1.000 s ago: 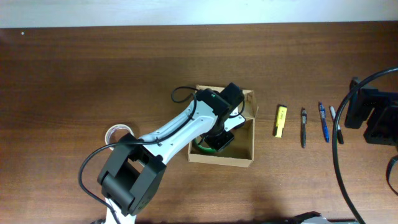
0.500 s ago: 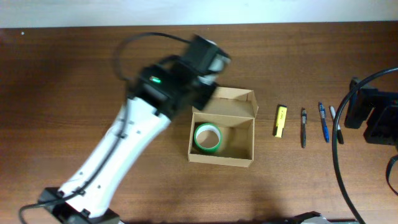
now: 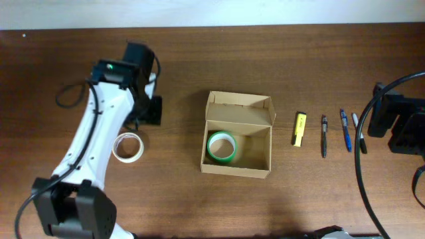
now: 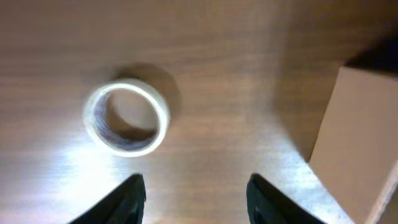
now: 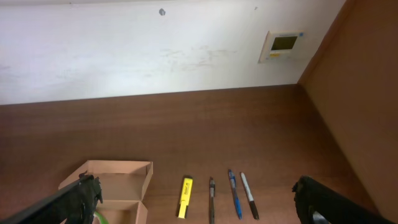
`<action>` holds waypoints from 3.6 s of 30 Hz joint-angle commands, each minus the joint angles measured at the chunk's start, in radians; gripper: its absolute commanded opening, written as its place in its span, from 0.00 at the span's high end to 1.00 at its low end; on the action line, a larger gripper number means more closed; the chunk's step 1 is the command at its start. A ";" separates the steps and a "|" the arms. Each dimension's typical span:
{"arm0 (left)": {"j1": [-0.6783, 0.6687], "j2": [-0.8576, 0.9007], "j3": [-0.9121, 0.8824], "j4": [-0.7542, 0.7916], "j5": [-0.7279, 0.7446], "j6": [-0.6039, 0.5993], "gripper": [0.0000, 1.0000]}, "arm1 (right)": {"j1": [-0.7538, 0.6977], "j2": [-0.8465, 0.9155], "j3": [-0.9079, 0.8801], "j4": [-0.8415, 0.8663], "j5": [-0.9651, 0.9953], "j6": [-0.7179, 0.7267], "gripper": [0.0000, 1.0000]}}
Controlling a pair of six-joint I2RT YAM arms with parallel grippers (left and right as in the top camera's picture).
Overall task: Pack container
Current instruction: 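Move left gripper to the white tape roll and grasp it, then carry white tape roll into the box onto the green roll, release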
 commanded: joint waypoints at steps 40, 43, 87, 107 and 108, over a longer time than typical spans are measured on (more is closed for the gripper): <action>0.214 0.047 -0.504 0.485 0.122 -0.076 0.56 | 0.008 0.010 -0.002 -0.006 -0.069 -0.017 0.01; 0.214 0.062 -0.509 0.488 0.126 -0.064 0.56 | 0.008 0.010 -0.002 -0.006 -0.069 -0.017 0.01; -0.360 -0.134 0.113 0.277 0.182 0.079 0.98 | 0.008 0.010 -0.002 -0.006 -0.069 -0.017 0.01; -0.662 0.249 0.099 0.149 0.195 0.282 0.98 | 0.008 0.010 -0.002 -0.006 -0.069 -0.025 0.01; -0.662 0.259 0.099 0.147 0.195 0.291 0.98 | 0.008 0.010 -0.002 -0.006 -0.069 -0.025 0.01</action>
